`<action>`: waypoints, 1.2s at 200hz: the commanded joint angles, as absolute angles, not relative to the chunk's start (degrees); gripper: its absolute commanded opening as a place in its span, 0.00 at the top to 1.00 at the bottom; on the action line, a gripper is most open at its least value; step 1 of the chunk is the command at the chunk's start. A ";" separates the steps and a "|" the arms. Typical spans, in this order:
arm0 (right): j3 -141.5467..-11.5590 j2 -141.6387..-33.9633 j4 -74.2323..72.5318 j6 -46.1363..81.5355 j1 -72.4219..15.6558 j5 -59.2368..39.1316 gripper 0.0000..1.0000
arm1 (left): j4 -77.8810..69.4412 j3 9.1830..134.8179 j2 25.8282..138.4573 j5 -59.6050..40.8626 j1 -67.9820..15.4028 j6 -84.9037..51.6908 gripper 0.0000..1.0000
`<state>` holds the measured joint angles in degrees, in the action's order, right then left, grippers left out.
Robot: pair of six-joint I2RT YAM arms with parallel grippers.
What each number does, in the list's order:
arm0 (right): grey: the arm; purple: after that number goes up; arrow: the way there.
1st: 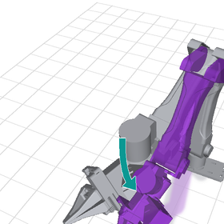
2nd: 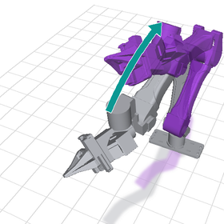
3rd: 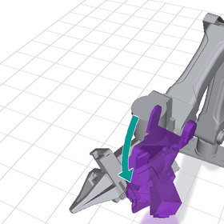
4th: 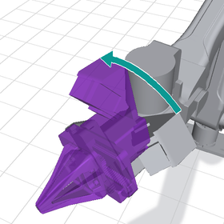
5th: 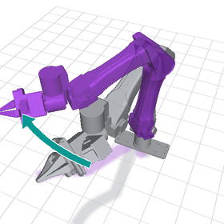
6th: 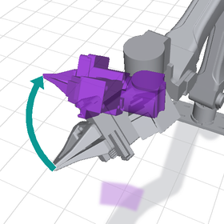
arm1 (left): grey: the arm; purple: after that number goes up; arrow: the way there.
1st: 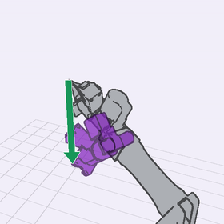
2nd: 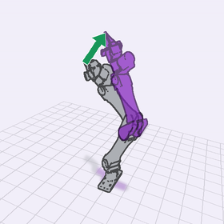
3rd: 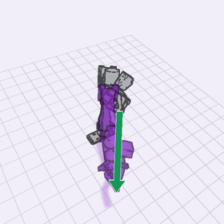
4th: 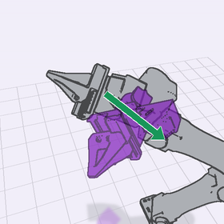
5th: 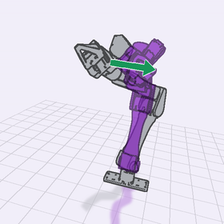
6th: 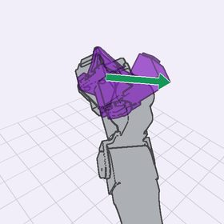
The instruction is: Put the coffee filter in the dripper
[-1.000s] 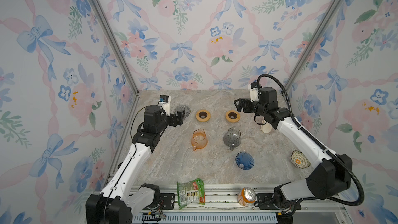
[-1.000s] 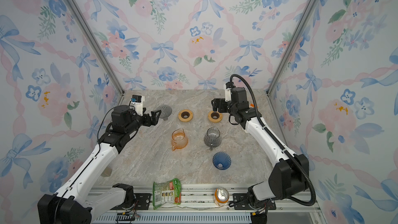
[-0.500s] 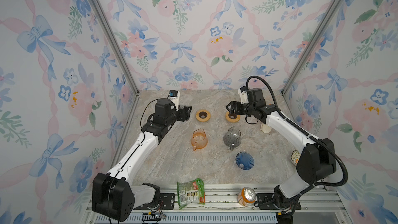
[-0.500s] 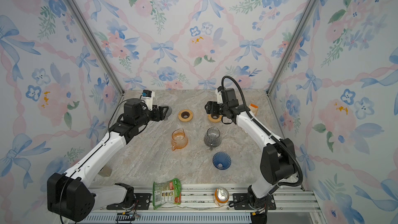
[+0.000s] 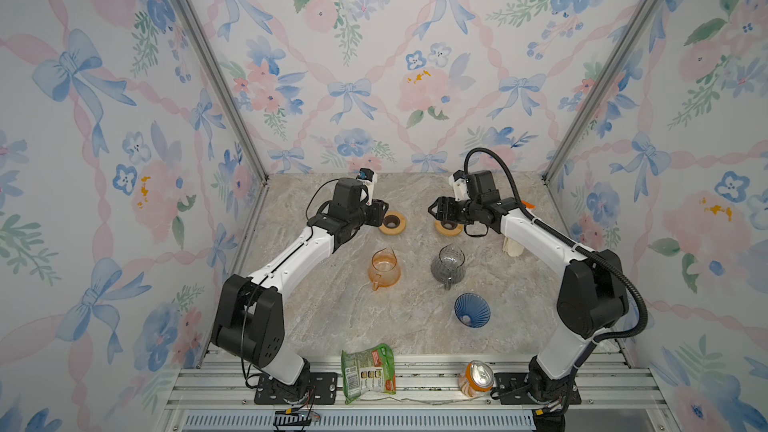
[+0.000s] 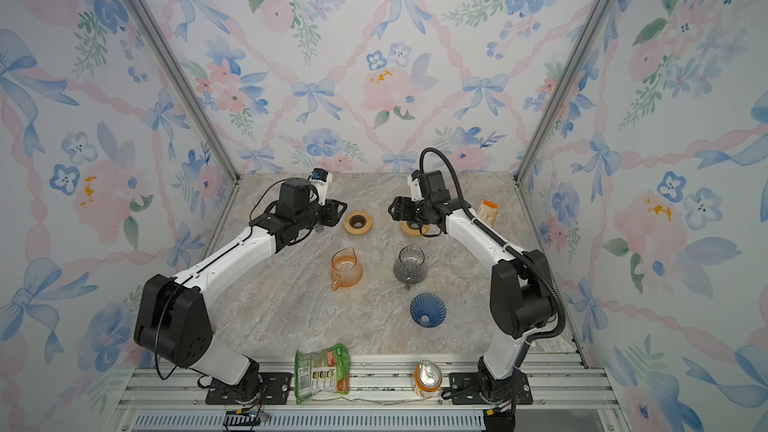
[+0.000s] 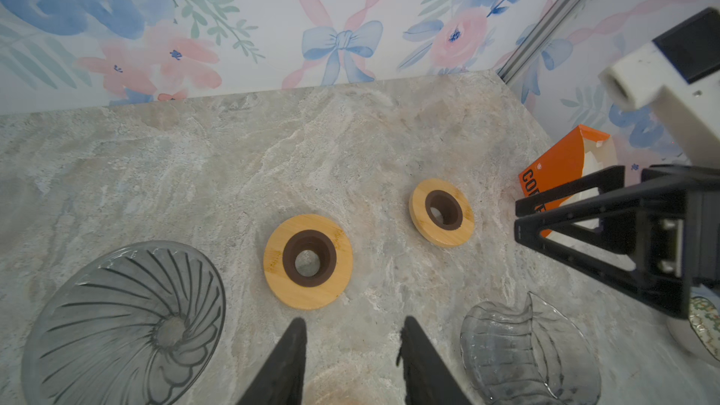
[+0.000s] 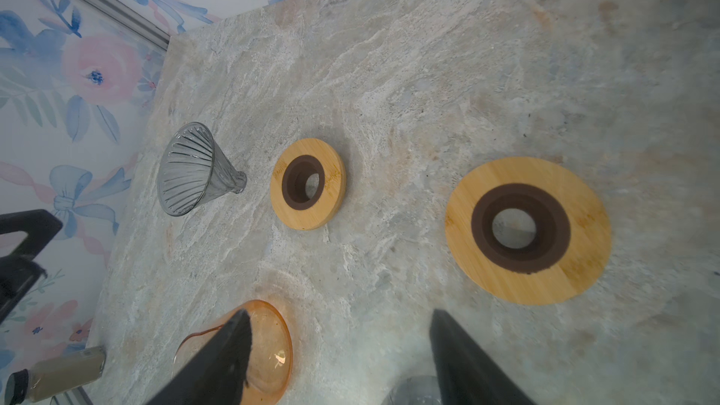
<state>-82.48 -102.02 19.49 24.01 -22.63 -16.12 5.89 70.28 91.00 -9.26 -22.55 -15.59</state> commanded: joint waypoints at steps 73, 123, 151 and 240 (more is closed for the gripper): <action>-87.25 -108.85 17.54 29.33 -26.67 -17.55 0.31 | 11.04 82.11 105.52 -5.44 -25.57 -12.32 0.77; -88.94 -113.22 16.00 32.63 -27.60 -14.93 0.36 | 13.04 84.43 110.24 -1.68 -26.10 -12.22 0.88; -89.43 -115.50 13.71 34.85 -27.86 -15.51 0.37 | 14.16 84.98 111.15 -0.51 -26.11 -11.87 0.93; -92.35 -122.96 10.58 40.69 -28.21 -16.17 0.40 | 14.45 80.23 102.49 0.59 -26.19 -12.91 0.90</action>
<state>-89.76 -120.29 11.49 38.46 -27.35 -16.08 13.89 82.11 107.74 -0.30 -26.22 -12.69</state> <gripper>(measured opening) 0.608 0.080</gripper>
